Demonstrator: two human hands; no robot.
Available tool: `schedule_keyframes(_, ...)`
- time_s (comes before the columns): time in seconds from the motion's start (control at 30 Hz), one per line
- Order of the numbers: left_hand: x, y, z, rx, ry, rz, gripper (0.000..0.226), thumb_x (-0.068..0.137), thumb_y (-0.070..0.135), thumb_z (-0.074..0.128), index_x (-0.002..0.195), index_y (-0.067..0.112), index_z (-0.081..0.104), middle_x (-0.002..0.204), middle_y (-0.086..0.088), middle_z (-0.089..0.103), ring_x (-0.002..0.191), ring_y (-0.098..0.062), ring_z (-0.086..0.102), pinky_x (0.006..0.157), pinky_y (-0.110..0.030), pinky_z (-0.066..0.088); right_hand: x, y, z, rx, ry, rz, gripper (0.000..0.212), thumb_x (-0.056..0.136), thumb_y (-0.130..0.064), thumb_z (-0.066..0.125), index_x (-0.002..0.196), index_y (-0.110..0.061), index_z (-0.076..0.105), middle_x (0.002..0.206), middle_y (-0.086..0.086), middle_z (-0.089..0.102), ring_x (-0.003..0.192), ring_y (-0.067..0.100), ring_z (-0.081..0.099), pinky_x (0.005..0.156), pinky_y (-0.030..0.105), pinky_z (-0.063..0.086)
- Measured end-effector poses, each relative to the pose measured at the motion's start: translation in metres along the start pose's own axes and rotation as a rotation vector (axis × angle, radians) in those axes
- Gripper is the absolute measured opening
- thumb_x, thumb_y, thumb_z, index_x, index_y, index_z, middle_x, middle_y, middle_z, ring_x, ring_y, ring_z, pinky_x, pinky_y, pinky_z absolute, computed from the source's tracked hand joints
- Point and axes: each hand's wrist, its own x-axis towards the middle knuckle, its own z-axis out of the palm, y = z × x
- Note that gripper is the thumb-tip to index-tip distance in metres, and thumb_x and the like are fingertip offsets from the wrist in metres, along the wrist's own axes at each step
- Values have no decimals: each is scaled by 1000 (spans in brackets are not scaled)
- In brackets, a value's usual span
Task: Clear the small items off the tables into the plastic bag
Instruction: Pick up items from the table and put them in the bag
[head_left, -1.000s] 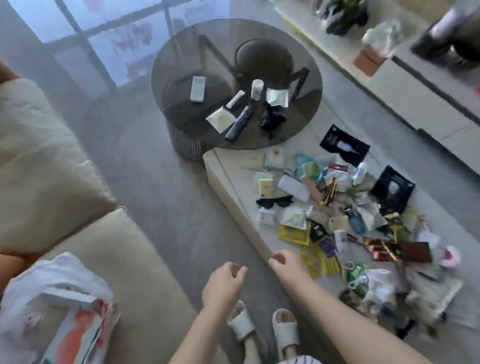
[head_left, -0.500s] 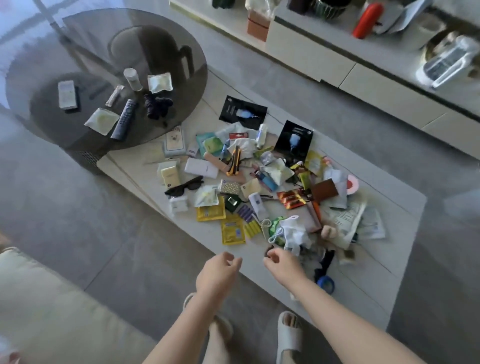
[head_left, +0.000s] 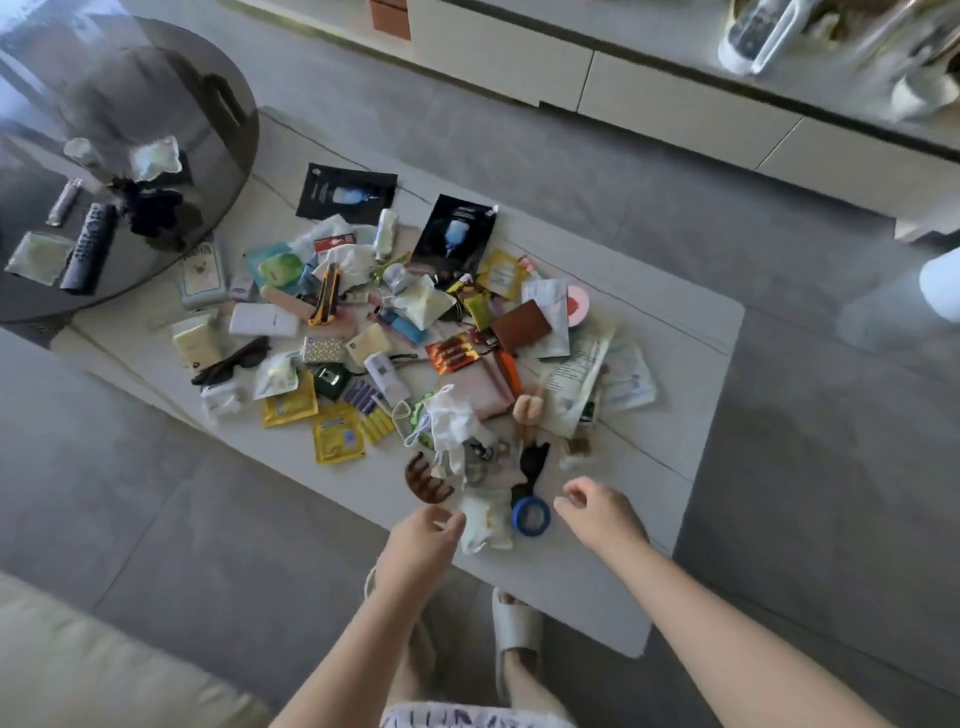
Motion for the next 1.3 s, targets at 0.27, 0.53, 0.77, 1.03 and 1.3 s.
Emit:
schedule_keyframes(0.27, 12, -6, 28, 74, -13, -26, 27, 89, 46, 48, 103, 28, 63, 98, 11, 63, 94, -10, 55, 76, -26, 44, 13, 39, 29, 90, -24, 62, 39, 92, -39, 51, 126, -20, 53, 128, 0, 56, 114, 19, 54, 91, 32, 48)
schedule_keyframes(0.53, 77, -32, 85, 30, -58, -85, 44, 90, 40, 51, 128, 20, 53, 126, 0, 60, 112, -17, 57, 88, -30, 47, 63, 50, 100, 94, -58, 66, 54, 89, -41, 56, 137, -19, 42, 138, 4, 46, 123, 22, 46, 95, 34, 44)
schedule_keyframes(0.77, 120, -50, 135, -167, -16, -152, 72, 84, 39, 65, 143, 15, 32, 137, -9, 46, 121, -24, 51, 95, -35, 47, 106, 56, 140, 110, 66, 17, 73, 81, -48, 65, 143, -24, 35, 141, 4, 39, 129, 24, 35, 98, 37, 39)
schedule_keyframes(1.03, 136, -46, 159, -190, 132, -255, 83, 70, 45, 77, 132, 13, 32, 133, -8, 43, 125, -28, 43, 97, -41, 42, 119, 63, 157, 191, 130, 39, 62, 73, -40, 77, 124, -14, 54, 114, 5, 43, 104, 24, 49, 83, 29, 41)
schedule_keyframes(1.3, 133, -51, 145, -386, -37, -278, 41, 75, 40, 76, 95, 9, 58, 95, -9, 66, 88, -25, 64, 83, -42, 53, 125, 66, 132, 483, 79, 53, 19, 82, -27, 71, 89, -18, 55, 98, 7, 58, 81, 19, 53, 58, 15, 37)
